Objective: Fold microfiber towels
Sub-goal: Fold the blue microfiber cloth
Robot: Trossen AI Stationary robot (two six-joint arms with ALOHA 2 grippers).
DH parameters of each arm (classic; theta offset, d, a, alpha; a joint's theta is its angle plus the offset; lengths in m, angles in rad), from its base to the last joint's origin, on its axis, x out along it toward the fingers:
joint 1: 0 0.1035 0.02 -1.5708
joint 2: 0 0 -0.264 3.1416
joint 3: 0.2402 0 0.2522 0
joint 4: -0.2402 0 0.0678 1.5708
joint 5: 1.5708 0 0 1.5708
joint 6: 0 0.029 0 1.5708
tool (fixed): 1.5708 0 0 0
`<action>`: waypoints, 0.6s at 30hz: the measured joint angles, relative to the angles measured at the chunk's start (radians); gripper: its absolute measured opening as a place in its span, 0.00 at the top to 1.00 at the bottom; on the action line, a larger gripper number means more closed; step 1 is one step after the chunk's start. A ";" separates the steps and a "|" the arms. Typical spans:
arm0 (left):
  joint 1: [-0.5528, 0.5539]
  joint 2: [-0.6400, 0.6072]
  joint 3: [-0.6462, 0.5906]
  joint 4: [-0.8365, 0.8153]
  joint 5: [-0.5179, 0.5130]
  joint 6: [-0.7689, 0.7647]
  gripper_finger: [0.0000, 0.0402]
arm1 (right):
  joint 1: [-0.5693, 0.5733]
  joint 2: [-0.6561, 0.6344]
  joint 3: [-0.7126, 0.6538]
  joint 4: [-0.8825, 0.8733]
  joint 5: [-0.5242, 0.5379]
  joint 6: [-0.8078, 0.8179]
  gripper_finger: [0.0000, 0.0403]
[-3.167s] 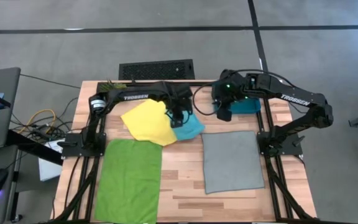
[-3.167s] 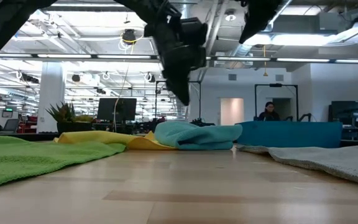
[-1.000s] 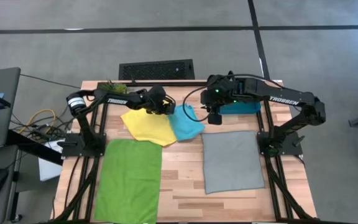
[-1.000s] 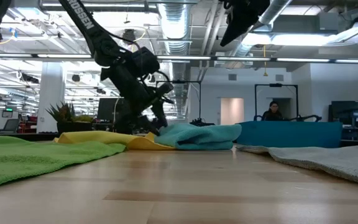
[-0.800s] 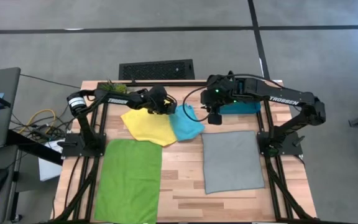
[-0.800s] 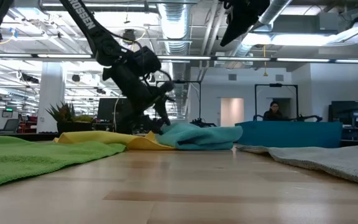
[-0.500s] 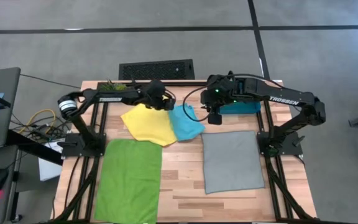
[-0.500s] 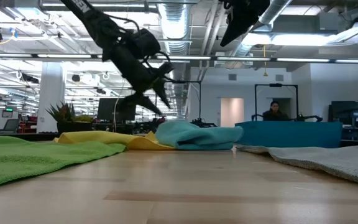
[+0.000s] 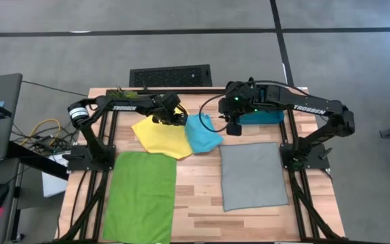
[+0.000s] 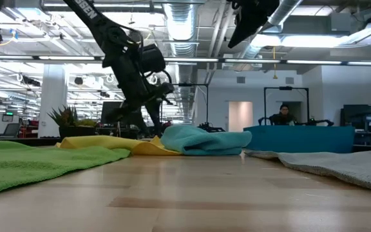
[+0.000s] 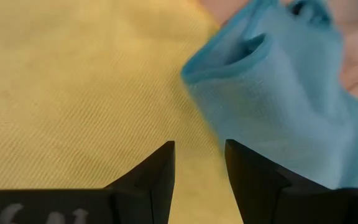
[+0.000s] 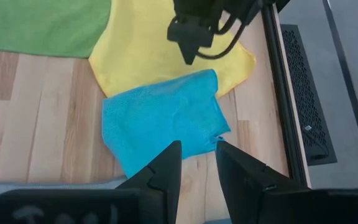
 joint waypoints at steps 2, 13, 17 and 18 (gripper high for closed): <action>-0.003 0.022 0.000 0.032 0.018 0.006 0.67 | 0.000 0.000 0.000 0.000 0.000 0.000 0.69; -0.001 0.074 -0.001 0.084 0.029 -0.006 0.67 | 0.000 0.000 0.000 -0.002 0.000 0.000 0.69; -0.006 0.089 0.000 0.154 0.058 0.025 0.67 | 0.000 0.000 0.000 -0.001 0.000 0.000 0.69; -0.006 0.089 -0.001 0.158 0.070 0.035 0.67 | 0.000 0.000 0.000 -0.001 0.000 -0.001 0.69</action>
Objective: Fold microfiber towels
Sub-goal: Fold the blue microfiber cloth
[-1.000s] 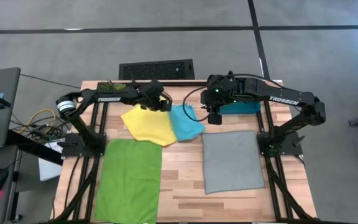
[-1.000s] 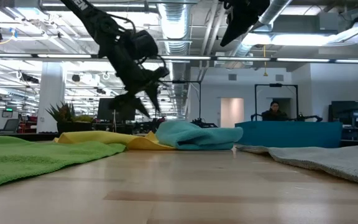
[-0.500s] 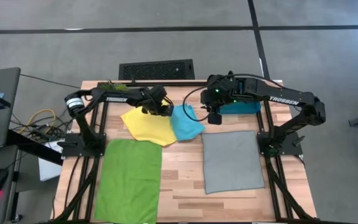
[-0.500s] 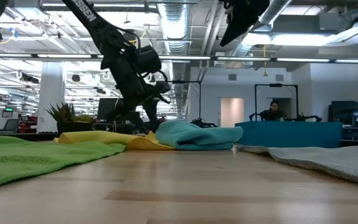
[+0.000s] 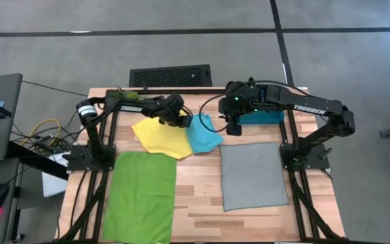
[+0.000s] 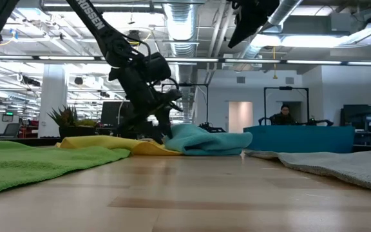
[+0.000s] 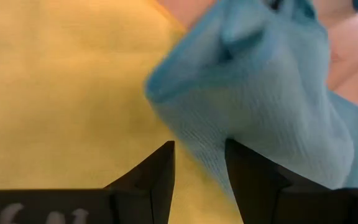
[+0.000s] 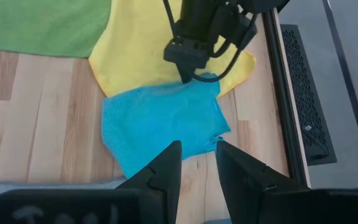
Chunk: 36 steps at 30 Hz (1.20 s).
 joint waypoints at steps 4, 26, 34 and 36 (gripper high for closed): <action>-0.003 -0.002 0.000 0.054 0.010 0.009 0.67 | 0.000 0.000 0.000 0.000 0.000 0.000 0.69; 0.004 -0.128 0.000 -0.123 -0.063 0.051 0.67 | -0.029 0.019 0.001 0.017 -0.034 0.009 0.69; -0.040 -0.285 0.001 -0.159 -0.126 0.186 0.67 | -0.089 0.168 -0.001 0.070 -0.074 0.011 0.69; -0.050 -0.291 0.001 -0.168 -0.134 0.201 0.67 | -0.108 0.208 0.000 0.085 -0.115 0.011 0.69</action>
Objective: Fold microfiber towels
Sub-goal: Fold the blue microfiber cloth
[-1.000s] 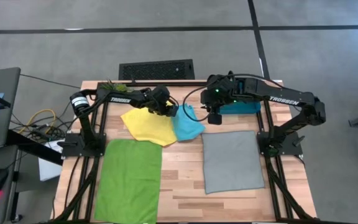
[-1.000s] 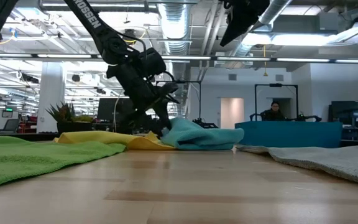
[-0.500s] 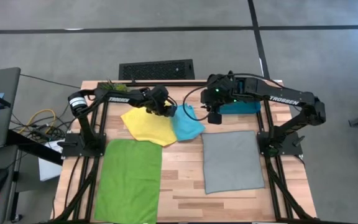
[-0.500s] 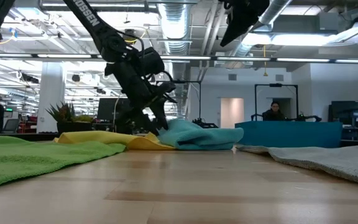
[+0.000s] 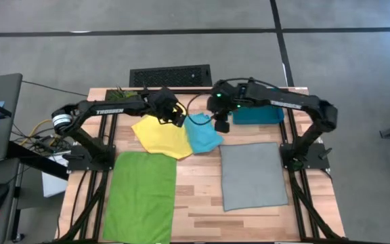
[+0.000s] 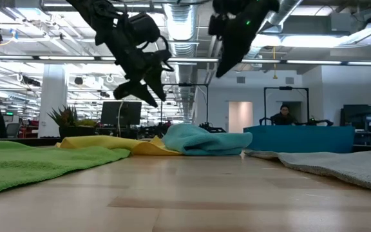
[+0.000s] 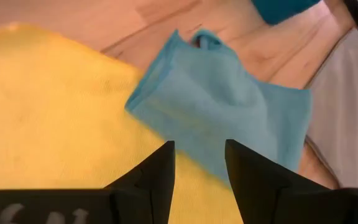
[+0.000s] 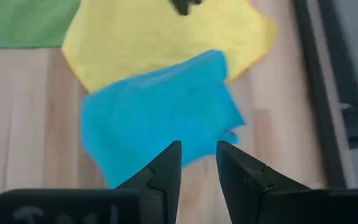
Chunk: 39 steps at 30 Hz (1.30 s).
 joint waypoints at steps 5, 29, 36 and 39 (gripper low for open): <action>-0.012 0.001 0.000 -0.035 0.004 -0.001 0.67 | -0.077 0.086 -0.003 0.002 -0.157 0.128 0.69; -0.015 -0.008 0.000 -0.035 0.046 0.005 0.67 | -0.270 0.472 0.200 -0.067 -0.380 0.459 0.69; -0.015 -0.008 0.000 -0.033 0.047 0.005 0.67 | -0.303 0.528 0.199 -0.092 -0.379 0.460 0.69; -0.016 -0.008 0.000 -0.032 0.050 0.005 0.67 | -0.303 0.532 0.199 -0.089 -0.380 0.450 0.69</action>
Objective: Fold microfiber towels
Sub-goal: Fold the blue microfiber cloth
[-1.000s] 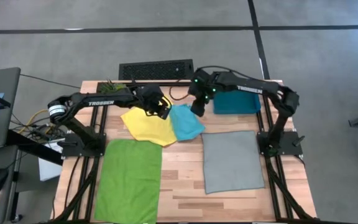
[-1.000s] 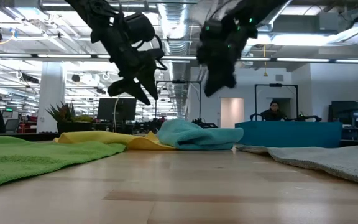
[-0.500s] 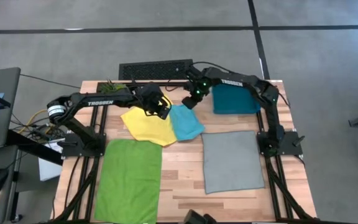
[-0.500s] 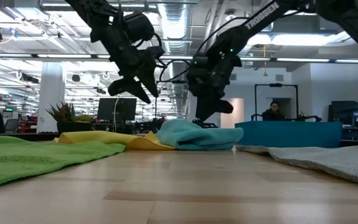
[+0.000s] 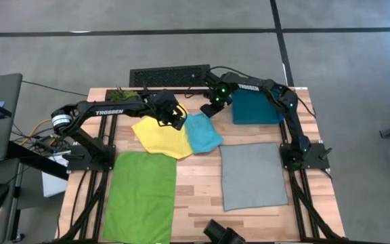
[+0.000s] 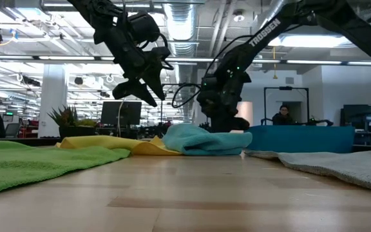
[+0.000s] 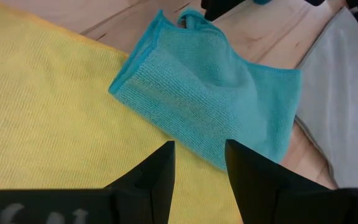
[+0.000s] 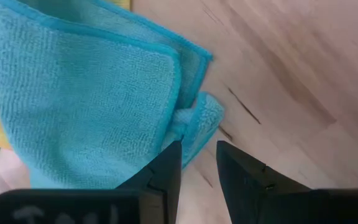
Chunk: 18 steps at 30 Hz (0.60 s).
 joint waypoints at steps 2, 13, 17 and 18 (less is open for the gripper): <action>0.000 0.000 0.000 0.000 0.005 0.000 0.67 | 0.000 0.000 0.000 0.009 -0.003 -0.005 0.69; 0.000 0.000 0.000 0.003 0.015 0.004 0.67 | -0.013 0.021 -0.003 0.020 -0.059 -0.030 0.69; 0.000 0.000 0.000 0.004 0.018 0.018 0.67 | -0.014 0.030 -0.002 0.035 -0.110 -0.035 0.69; 0.000 0.000 0.000 0.004 0.020 0.019 0.67 | -0.015 0.030 -0.002 0.041 -0.110 -0.035 0.69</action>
